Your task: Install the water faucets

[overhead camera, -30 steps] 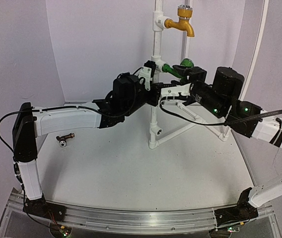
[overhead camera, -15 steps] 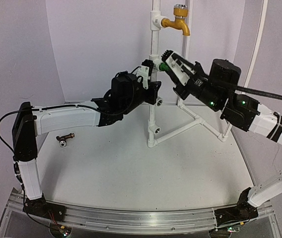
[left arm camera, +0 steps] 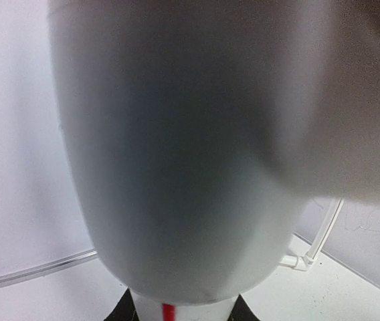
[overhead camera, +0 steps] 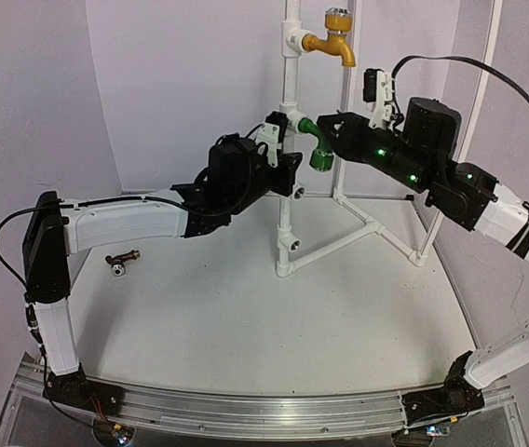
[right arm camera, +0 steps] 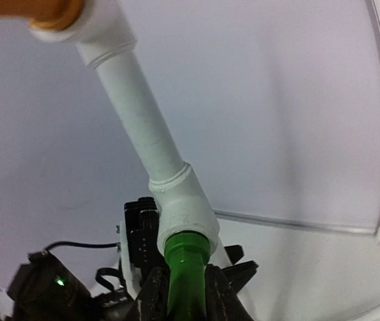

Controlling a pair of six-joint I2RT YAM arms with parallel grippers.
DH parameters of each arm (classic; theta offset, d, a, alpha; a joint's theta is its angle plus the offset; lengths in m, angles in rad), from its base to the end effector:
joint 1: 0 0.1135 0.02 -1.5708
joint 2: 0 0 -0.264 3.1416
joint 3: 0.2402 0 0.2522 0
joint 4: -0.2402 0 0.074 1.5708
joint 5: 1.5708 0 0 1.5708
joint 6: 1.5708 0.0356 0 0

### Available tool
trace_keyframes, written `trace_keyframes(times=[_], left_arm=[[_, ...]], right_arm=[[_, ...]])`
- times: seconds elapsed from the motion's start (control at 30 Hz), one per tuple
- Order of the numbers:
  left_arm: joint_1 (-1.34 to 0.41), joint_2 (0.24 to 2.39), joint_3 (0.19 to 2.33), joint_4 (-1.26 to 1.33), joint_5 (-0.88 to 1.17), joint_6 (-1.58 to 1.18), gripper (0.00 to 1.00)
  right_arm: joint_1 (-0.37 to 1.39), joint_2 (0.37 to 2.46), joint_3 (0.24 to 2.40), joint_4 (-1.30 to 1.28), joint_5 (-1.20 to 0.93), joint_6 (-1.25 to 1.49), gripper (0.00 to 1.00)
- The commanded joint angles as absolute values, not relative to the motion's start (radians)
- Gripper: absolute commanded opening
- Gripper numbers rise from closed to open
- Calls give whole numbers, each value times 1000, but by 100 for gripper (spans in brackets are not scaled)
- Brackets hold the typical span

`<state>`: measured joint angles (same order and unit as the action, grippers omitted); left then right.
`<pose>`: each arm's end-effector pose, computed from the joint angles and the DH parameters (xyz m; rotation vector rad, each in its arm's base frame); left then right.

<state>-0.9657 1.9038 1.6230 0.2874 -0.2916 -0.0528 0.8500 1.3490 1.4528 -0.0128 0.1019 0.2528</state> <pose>0.2737 -0.3778 0.3535 0.4856 1.5174 -0.5714 0.2062 0.2292 0.4660 -0.3689 1.4894 0.8126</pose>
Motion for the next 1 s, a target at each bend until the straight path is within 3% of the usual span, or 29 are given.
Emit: trace_keyframes(times=[0.0, 0.03, 0.1, 0.2, 0.33, 0.43, 0.77, 0.97], left_arm=[[-968, 1970, 1592, 61, -301, -99, 0], [-968, 1971, 1592, 61, -301, -101, 0], [-968, 1968, 1592, 60, -301, -103, 0], [-968, 1965, 1590, 61, -301, -107, 0], [-968, 1960, 1582, 59, -304, -108, 0], [-968, 1955, 1573, 59, -307, -108, 0], [-968, 1962, 1584, 56, -308, -105, 0], [-968, 1967, 1592, 45, -314, -97, 0]], right_arm=[[784, 1317, 1483, 35, -193, 862, 0], [765, 1315, 1471, 68, -257, 948, 0], [754, 1310, 1434, 177, -324, 1109, 12], [753, 1301, 1437, 230, -384, 1123, 35], [753, 1227, 1403, 213, -348, 792, 71], [753, 1138, 1332, 168, -245, 402, 93], [755, 1075, 1316, -192, -145, -1080, 98], [756, 1060, 1296, -125, -75, -1484, 97]])
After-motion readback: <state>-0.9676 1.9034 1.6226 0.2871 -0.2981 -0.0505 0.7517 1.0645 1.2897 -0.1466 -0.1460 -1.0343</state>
